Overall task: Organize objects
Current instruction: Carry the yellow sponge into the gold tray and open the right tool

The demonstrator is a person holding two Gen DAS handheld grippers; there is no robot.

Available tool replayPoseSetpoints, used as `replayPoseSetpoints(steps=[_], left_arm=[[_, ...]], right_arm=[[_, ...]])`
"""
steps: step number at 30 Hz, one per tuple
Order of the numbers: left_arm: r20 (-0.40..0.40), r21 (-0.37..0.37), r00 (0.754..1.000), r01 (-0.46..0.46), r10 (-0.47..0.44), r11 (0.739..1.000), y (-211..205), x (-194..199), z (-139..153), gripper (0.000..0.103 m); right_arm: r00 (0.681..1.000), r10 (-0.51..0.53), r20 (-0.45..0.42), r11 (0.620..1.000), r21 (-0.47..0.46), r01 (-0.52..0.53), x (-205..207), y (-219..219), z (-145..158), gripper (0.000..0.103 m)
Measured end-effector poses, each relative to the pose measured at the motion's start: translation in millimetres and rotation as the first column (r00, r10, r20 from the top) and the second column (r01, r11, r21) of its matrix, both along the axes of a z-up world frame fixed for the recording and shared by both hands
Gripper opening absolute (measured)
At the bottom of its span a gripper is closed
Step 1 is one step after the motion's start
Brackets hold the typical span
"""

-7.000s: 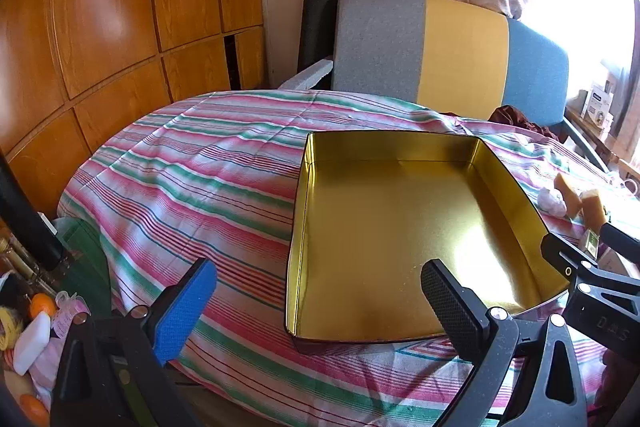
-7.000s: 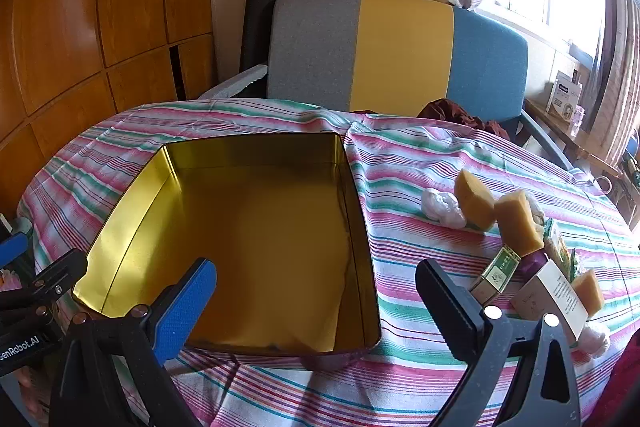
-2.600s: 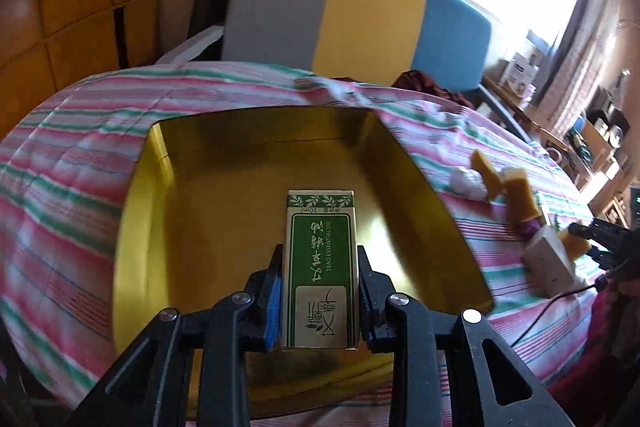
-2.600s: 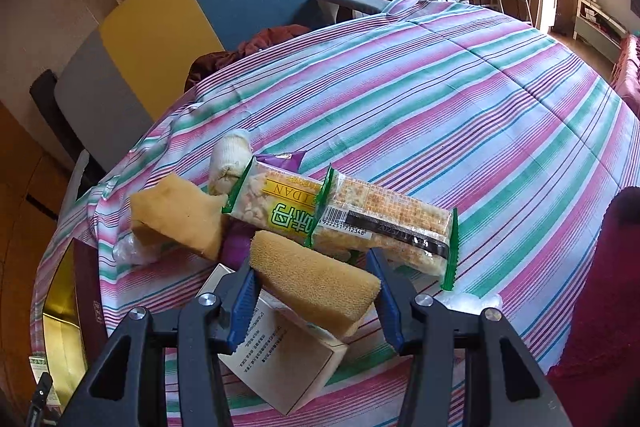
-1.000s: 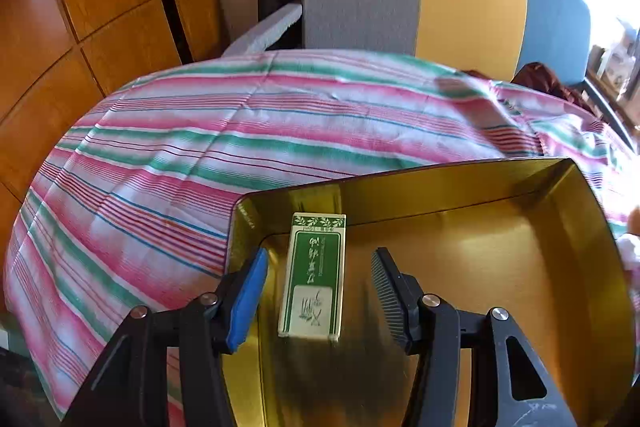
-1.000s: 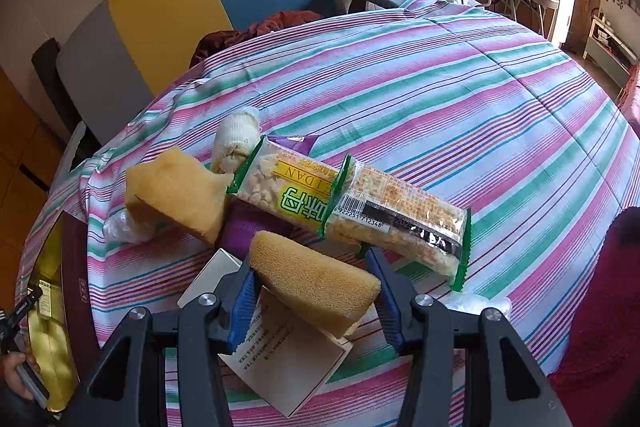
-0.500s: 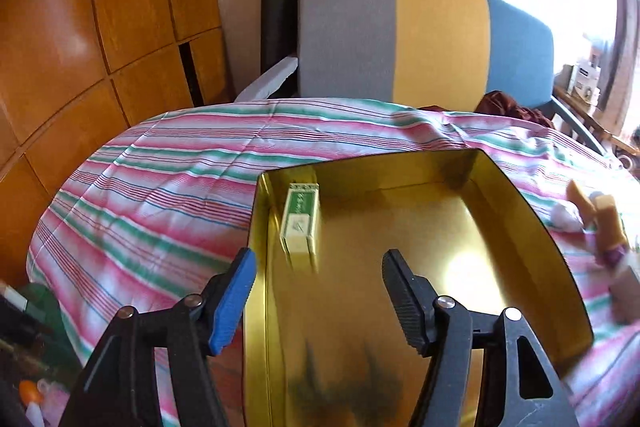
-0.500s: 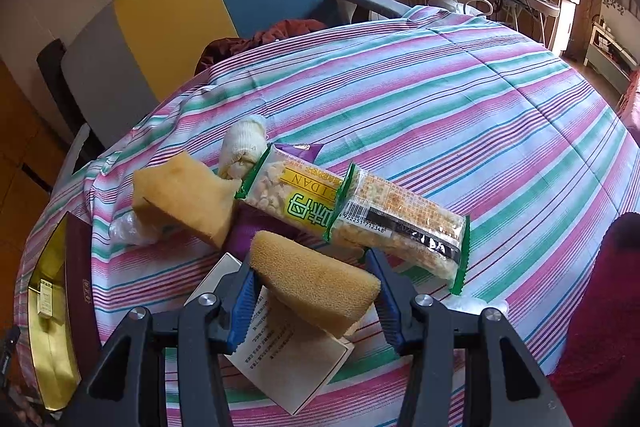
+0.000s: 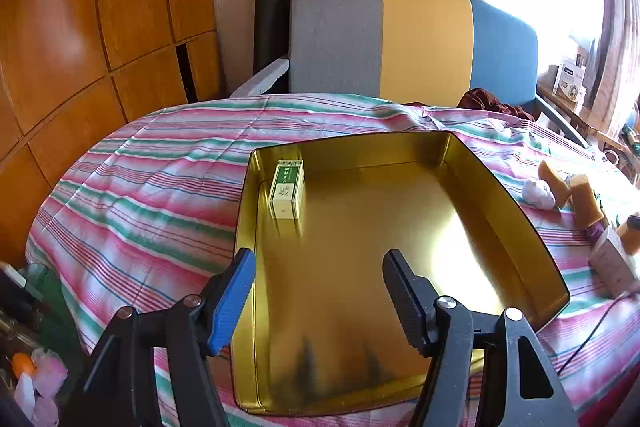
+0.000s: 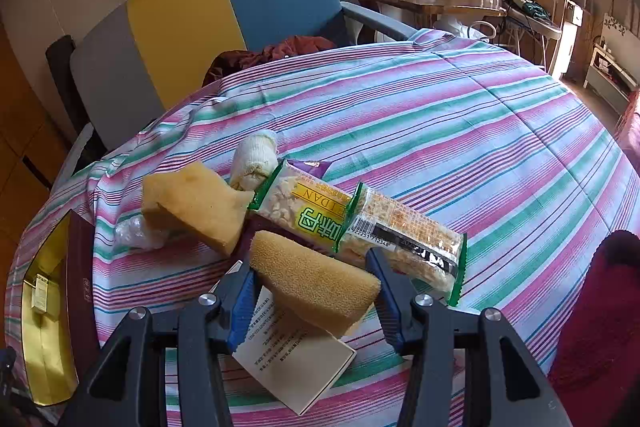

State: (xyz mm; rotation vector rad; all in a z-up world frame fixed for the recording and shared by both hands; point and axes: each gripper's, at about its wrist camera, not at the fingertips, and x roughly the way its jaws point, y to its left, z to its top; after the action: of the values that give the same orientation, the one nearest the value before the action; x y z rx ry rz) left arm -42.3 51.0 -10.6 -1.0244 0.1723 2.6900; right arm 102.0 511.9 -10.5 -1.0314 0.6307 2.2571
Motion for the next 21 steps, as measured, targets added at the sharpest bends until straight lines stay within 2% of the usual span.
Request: replayPoseSetpoints(steps=[13, 21], left_arm=[[-0.001, 0.014, 1.0, -0.016, 0.016, 1.0, -17.5, 7.0, -2.5, 0.067], [-0.004, 0.019, 0.999, -0.034, 0.034, 0.999, -31.2, 6.4, -1.5, 0.068]], right_arm=[[0.999, -0.015, -0.038, 0.997, 0.075, 0.017, 3.8, -7.1, 17.3, 0.052], [0.993, 0.001, -0.115, 0.996, 0.092, 0.009, 4.6, -18.4, 48.6, 0.052]])
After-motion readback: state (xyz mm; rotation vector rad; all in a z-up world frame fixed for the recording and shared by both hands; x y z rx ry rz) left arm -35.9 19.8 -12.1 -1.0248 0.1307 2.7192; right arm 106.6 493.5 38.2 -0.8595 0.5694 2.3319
